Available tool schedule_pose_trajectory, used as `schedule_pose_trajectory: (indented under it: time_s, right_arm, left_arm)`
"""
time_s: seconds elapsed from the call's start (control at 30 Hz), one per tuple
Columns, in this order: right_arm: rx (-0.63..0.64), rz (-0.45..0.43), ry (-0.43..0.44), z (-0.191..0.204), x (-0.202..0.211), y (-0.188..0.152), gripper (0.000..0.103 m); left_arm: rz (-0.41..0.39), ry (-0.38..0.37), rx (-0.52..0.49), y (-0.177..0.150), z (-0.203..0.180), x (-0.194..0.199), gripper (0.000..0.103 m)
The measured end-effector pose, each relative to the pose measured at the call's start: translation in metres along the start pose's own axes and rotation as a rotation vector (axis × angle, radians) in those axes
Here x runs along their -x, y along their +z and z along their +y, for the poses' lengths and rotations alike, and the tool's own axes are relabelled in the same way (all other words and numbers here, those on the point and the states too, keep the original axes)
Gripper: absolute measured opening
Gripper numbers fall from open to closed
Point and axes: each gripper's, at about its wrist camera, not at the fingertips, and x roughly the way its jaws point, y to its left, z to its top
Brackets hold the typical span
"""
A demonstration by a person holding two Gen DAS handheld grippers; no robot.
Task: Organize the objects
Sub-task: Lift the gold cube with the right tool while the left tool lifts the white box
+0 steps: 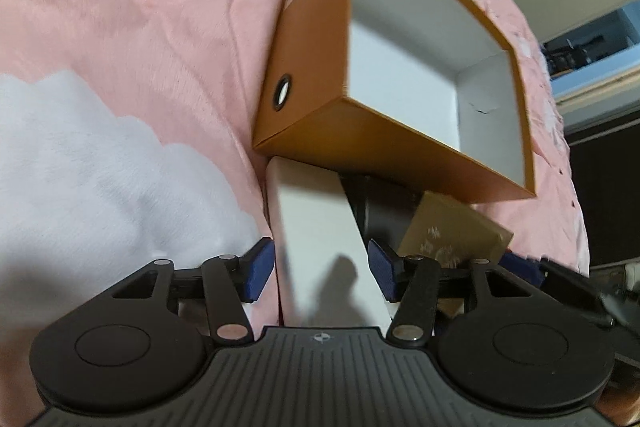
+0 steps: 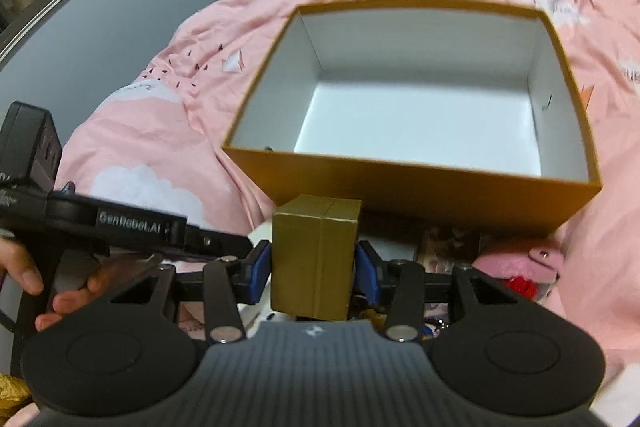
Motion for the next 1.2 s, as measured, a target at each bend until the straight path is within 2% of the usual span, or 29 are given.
schedule_pose_trajectory:
  time_s: [0.13,0.47,0.7,0.77,1.0,1.2]
  right_arm:
    - [-0.038,0.017,0.031,-0.012,-0.011,0.0,0.048]
    - [-0.135,0.055,0.048,-0.047,-0.026,0.0,0.048]
    - [-0.162,0.06,0.058,-0.052,-0.033,0.0,0.049]
    - [-0.16,0.059,0.059,-0.053,-0.032,0.0,0.049]
    - [-0.171,0.059,0.056,-0.055,-0.029,-0.004,0.049]
    - [-0.162,0.055,0.057,-0.054,-0.032,-0.003,0.049]
  left_arm:
    - [0.035,0.038,-0.001,0.003,0.002,-0.018,0.064]
    - [0.034,0.006,0.046,0.009,0.01,-0.042,0.067]
    - [0.051,-0.028,0.102,0.014,0.02,-0.054,0.067]
    - [0.075,-0.034,0.11,0.016,0.021,-0.051,0.067]
    - [0.231,-0.066,0.133,0.032,0.026,-0.05,0.067]
    - [0.266,-0.059,0.134,0.038,0.03,-0.062,0.068]
